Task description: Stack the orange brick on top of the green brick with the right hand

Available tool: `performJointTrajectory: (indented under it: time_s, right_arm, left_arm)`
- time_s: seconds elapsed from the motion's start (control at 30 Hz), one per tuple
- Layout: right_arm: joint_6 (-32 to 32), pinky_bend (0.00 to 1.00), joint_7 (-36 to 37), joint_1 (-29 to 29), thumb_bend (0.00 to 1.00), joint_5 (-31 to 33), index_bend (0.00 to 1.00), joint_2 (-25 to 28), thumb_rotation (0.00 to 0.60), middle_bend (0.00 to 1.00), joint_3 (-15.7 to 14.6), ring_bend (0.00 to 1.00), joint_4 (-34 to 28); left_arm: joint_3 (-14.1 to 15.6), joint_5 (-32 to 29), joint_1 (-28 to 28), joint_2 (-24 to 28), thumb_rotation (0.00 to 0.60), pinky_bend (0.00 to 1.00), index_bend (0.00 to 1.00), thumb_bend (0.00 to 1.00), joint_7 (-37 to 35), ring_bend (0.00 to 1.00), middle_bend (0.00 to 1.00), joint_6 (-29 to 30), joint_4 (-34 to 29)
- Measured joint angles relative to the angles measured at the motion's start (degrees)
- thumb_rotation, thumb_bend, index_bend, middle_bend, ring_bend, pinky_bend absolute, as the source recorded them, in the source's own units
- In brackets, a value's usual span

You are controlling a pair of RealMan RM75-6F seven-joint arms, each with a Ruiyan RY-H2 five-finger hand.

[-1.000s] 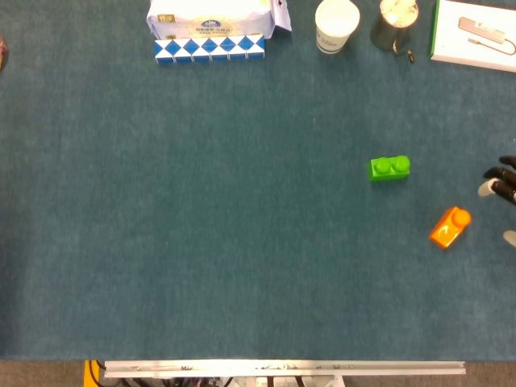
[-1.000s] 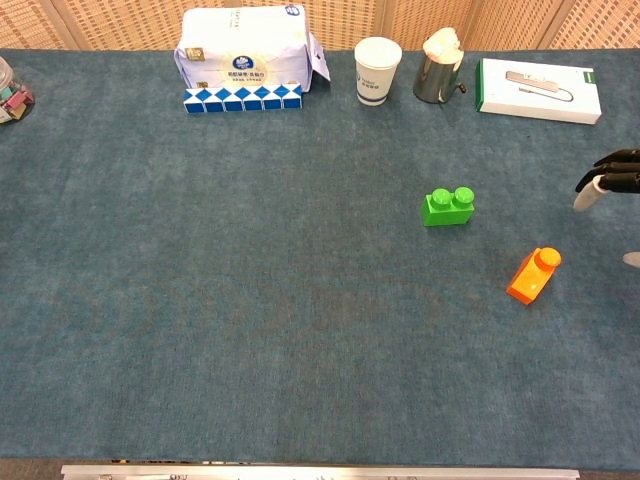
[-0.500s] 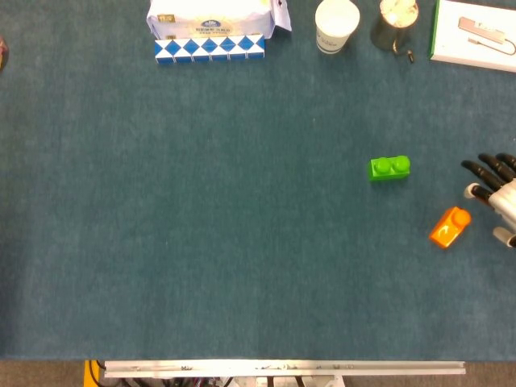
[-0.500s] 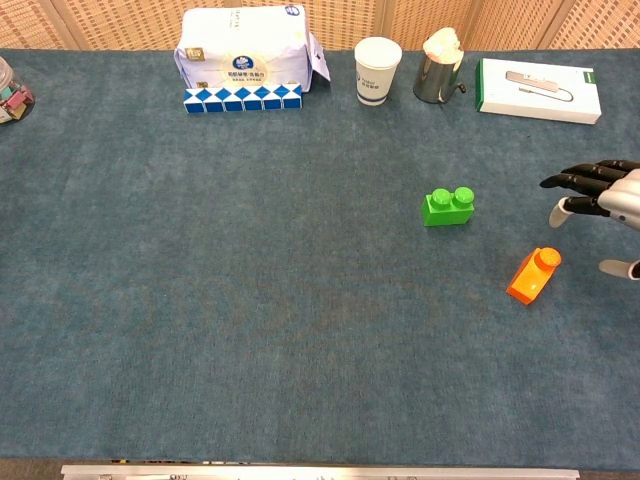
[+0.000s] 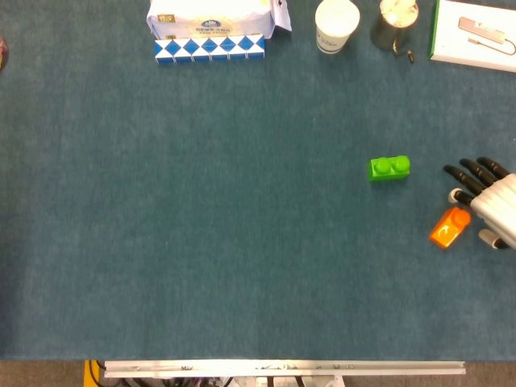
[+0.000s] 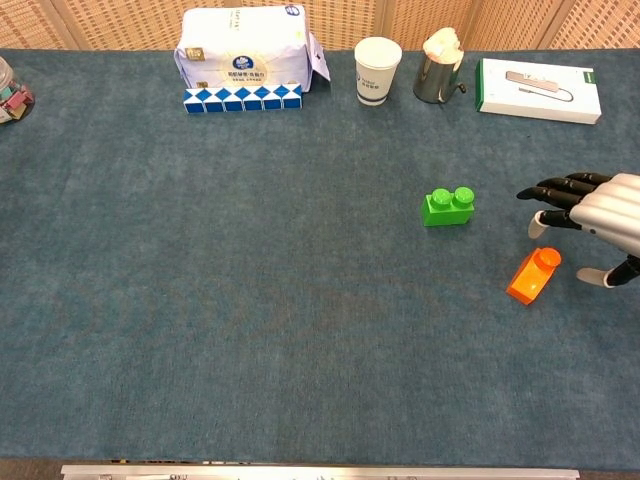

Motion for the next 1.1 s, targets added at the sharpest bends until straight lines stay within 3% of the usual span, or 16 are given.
performJointTrajectory:
  time_s: [1.1]
  right_arm:
    - [-3.07,0.11,-3.64,2.25,0.22,3.43,0.4,-4.01,0.6,0.06,-0.74,0.0,2.15]
  left_arm:
    - [0.07,0.3,0.57,0.59,0.6,0.18,0.46,0.1,-0.41,0.26,0.44,0.57,-0.86]
